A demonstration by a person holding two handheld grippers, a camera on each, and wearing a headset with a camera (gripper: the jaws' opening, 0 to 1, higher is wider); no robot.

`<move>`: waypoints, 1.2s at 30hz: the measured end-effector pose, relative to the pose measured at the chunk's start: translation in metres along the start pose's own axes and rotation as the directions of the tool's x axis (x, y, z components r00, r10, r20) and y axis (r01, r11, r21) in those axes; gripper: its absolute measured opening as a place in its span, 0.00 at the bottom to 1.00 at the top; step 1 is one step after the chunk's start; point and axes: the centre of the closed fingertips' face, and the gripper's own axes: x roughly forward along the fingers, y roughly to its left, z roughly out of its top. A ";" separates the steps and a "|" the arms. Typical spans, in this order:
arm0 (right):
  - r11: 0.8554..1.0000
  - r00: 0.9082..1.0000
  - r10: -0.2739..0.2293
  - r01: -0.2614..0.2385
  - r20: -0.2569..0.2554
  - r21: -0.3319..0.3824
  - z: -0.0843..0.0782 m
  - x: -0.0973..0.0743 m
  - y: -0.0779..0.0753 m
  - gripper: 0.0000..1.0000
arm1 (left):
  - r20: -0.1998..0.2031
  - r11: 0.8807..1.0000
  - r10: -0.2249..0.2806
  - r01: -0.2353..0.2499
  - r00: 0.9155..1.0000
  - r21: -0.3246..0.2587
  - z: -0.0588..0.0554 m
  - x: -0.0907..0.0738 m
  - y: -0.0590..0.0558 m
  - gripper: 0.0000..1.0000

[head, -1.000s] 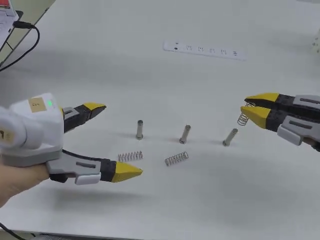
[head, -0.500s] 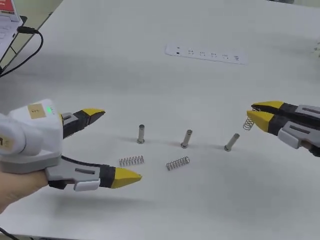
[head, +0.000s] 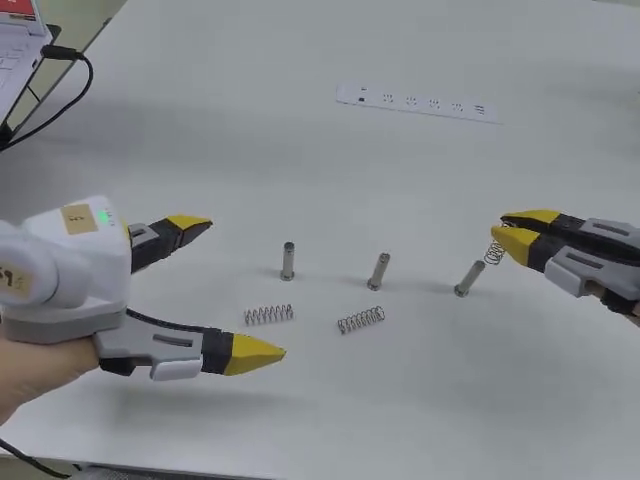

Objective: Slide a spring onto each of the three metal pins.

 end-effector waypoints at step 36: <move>1.000 0.999 0.005 -0.005 -0.033 0.016 -0.014 0.013 0.000 0.07 | -0.008 1.000 -0.002 0.002 1.000 -0.010 -0.006 -0.002 0.002 0.98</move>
